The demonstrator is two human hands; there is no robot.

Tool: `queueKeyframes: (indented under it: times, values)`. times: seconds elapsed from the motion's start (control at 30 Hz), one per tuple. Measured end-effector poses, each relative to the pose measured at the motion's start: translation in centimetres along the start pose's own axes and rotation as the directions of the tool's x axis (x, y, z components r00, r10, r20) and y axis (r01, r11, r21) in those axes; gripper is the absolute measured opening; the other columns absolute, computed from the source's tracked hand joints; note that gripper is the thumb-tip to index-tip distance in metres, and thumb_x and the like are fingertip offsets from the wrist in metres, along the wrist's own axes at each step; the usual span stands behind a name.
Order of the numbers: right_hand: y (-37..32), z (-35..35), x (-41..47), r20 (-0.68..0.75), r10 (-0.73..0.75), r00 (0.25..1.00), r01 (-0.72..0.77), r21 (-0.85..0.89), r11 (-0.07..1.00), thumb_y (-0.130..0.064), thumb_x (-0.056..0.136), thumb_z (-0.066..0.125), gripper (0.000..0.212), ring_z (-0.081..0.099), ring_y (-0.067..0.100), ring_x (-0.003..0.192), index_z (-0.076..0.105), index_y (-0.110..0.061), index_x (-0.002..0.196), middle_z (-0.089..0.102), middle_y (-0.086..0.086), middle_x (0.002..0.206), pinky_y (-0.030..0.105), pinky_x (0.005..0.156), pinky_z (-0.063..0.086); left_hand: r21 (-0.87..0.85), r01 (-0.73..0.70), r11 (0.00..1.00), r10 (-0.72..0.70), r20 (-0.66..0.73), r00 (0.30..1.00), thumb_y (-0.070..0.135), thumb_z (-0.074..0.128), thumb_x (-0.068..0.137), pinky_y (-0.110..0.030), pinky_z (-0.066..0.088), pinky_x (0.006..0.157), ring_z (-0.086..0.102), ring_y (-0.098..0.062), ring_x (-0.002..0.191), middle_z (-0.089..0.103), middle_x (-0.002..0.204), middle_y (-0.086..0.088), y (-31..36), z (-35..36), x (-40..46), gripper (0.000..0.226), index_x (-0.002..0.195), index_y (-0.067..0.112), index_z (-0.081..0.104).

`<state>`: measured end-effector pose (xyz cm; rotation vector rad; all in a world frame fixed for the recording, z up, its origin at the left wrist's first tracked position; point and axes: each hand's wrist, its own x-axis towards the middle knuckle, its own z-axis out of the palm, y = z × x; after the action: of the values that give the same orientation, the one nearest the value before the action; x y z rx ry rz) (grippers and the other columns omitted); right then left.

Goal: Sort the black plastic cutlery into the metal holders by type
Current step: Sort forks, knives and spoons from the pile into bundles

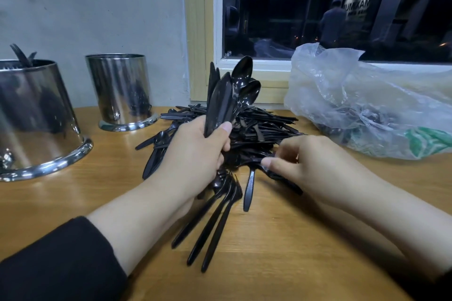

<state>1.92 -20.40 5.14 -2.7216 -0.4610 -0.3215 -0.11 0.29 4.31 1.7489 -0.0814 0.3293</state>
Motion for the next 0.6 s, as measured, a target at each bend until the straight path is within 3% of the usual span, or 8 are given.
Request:
queueKeyframes:
  times: [0.13, 0.27, 0.43, 0.6]
  values:
    - [-1.3, 1.8, -0.5, 0.06, -0.035, 0.998, 0.047, -0.211, 0.976, -0.084, 0.08, 0.045, 0.055, 0.06, 0.017, 0.09, 0.057, -0.031, 0.093, 0.06, -0.012, 0.092, 0.036, 0.073, 0.051, 0.049, -0.028, 0.998, 0.027, 0.028, 0.999, 0.031, 0.054, 0.105, -0.021, 0.032, 0.041, 0.039, -0.011, 0.044, 0.048, 0.052, 0.002, -0.1, 0.2, -0.2, 0.034, 0.078, 0.011, 0.057]
    - [-1.7, 2.4, -0.5, 0.036, -0.054, 0.998, 0.062, -0.291, 0.955, -0.085, 0.081, 0.04, 0.06, 0.056, 0.02, 0.104, 0.053, -0.031, 0.102, 0.053, -0.009, 0.101, 0.035, 0.071, 0.043, 0.056, -0.059, 0.997, 0.057, 0.041, 0.998, 0.027, 0.053, 0.106, -0.015, 0.032, 0.04, 0.039, -0.005, 0.04, 0.048, 0.046, 0.012, 0.3, 0.5, -0.4, 0.031, 0.078, 0.012, 0.056]
    - [-1.5, 1.8, -0.3, -0.001, -0.074, 0.997, 0.07, -0.329, 0.942, -0.071, 0.087, 0.05, 0.045, 0.055, 0.02, 0.106, 0.056, -0.032, 0.109, 0.054, -0.009, 0.102, 0.037, 0.08, 0.043, 0.062, -0.06, 0.996, 0.057, 0.04, 0.998, 0.027, 0.053, 0.106, -0.015, 0.033, 0.04, 0.038, -0.004, 0.039, 0.049, 0.045, 0.012, 0.6, 0.3, -0.6, 0.032, 0.078, 0.013, 0.056]
    - [-1.4, 1.7, -0.2, 0.006, -0.047, 0.999, 0.047, -0.319, 0.947, -0.06, 0.086, 0.058, 0.032, 0.056, 0.018, 0.092, 0.059, -0.029, 0.091, 0.058, -0.01, 0.096, 0.034, 0.075, 0.041, 0.057, -0.052, 0.997, 0.049, 0.04, 0.998, 0.028, 0.053, 0.106, -0.016, 0.033, 0.04, 0.038, -0.004, 0.039, 0.049, 0.045, 0.012, 0.6, 0.3, -0.6, 0.032, 0.078, 0.013, 0.057]
